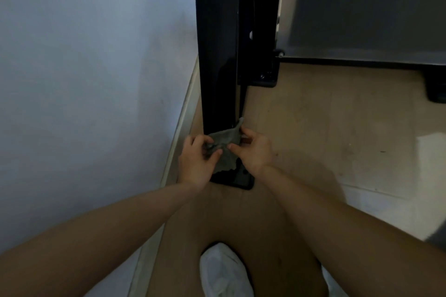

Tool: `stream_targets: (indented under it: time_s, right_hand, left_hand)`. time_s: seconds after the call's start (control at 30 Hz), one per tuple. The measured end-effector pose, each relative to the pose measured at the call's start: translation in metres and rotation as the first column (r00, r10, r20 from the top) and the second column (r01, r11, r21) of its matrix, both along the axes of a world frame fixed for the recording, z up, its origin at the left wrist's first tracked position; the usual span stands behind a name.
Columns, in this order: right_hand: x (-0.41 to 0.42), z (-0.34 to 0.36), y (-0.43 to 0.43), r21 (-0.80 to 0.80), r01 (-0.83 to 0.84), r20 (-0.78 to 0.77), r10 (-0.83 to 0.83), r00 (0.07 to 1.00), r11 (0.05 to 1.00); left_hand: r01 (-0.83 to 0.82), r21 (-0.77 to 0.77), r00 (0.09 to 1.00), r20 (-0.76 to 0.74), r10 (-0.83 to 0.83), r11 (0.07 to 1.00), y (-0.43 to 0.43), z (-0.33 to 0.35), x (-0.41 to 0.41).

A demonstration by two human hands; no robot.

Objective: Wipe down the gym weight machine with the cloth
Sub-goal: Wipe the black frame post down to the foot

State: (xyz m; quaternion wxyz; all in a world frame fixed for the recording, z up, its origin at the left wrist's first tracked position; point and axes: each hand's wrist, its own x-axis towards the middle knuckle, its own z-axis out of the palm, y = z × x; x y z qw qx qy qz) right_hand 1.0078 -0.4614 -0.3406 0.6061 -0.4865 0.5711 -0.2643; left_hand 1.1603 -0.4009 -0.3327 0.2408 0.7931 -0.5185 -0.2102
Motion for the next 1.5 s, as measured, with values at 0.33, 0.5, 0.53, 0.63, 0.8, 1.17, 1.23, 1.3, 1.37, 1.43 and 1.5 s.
stream_targets:
  time_s: [0.33, 0.5, 0.53, 0.63, 0.8, 1.17, 1.23, 1.3, 1.37, 1.43, 1.5]
  right_hand:
    - [0.004, -0.015, 0.033, 0.0, 0.033, -0.079, -0.033, 0.996, 0.999]
    - [0.012, 0.009, 0.005, -0.12, 0.174, 0.015, -0.173, 0.985, 0.977]
    - [0.014, 0.016, -0.002, -0.138, 0.197, 0.036, -0.194, 0.98, 0.971]
    - [0.015, 0.032, -0.021, -0.156, 0.265, 0.123, -0.248, 0.961, 0.952]
    - [0.017, 0.069, -0.06, -0.29, 0.363, 0.213, -0.311, 0.926, 0.885]
    - [0.011, 0.149, -0.157, -0.907, -0.075, -0.178, -0.216, 0.96, 0.414]
    - [0.004, 0.157, -0.175, -0.917, -0.259, -0.332, -0.222, 0.917, 0.304]
    - [-0.001, 0.169, -0.19, -0.887, -0.404, -0.452, -0.235, 0.861, 0.225]
    - [-0.002, 0.184, -0.203, -0.852, -0.49, -0.522, -0.245, 0.817, 0.182]
    - [0.002, 0.197, -0.212, -0.816, -0.561, -0.577, -0.27, 0.771, 0.142]
    - [0.007, 0.21, -0.22, -0.777, -0.623, -0.618, -0.29, 0.731, 0.086]
  left_hand:
    - [-0.174, 0.124, 0.979, -0.09, 0.185, 0.977, -0.002, -0.011, -0.011]
    - [-0.117, -0.114, 0.989, -0.1, 0.106, 0.987, -0.037, 0.025, -0.011]
    - [-0.099, -0.163, 0.991, -0.103, 0.083, 0.982, -0.042, 0.031, -0.009]
    - [-0.083, -0.258, 0.993, -0.105, 0.057, 0.962, -0.058, 0.042, -0.004]
    - [-0.132, -0.376, 0.98, -0.187, 0.065, 0.917, -0.095, 0.058, 0.002]
    - [-0.277, -0.437, 0.901, -0.427, 0.074, 0.856, -0.183, 0.133, 0.006]
    - [-0.269, -0.435, 0.877, -0.479, 0.032, 0.859, -0.198, 0.145, 0.01]
    - [-0.263, -0.437, 0.841, -0.541, -0.018, 0.86, -0.21, 0.158, 0.013]
    - [-0.256, -0.447, 0.8, -0.595, -0.071, 0.857, -0.22, 0.169, 0.014]
    - [-0.253, -0.455, 0.756, -0.644, -0.119, 0.854, -0.23, 0.177, 0.015]
    - [-0.217, -0.463, 0.725, -0.666, -0.176, 0.859, -0.237, 0.183, 0.017]
